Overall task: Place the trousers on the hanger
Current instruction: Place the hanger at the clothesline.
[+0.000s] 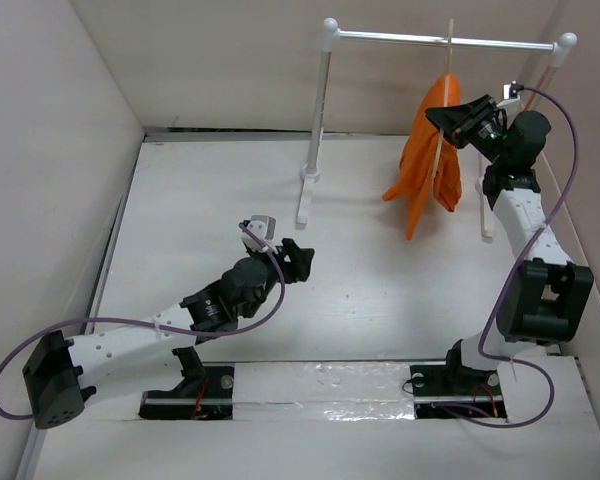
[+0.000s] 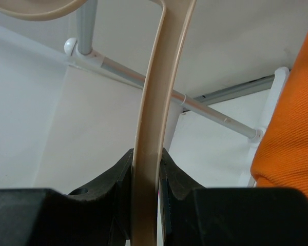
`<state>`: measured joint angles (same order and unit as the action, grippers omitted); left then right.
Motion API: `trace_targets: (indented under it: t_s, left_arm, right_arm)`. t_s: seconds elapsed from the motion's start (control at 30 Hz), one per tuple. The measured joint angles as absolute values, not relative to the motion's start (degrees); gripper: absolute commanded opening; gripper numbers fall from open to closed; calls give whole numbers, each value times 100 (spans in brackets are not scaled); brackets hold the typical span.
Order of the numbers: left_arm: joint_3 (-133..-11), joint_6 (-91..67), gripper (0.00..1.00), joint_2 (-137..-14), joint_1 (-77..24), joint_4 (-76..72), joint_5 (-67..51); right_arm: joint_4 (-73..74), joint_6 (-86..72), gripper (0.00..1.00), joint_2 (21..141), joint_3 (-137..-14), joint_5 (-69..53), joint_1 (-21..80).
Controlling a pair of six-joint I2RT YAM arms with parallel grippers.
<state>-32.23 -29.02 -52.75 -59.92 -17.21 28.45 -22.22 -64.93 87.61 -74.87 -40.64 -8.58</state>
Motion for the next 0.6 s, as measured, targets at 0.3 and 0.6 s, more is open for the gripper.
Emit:
trace_targets:
  t_s: [0.3, 0.6]
  left_arm:
    - [-3223, -2657, 60, -5266, -5992, -1800, 2862]
    - [-3087, -2471, 63, -4869, -5992, -1903, 3089]
  right_arm:
    - [-2705, -6477, 0, 9507, -7607, -4064, -893]
    - [-3194, -6418, 79, 9526, -7485, -4121, -965]
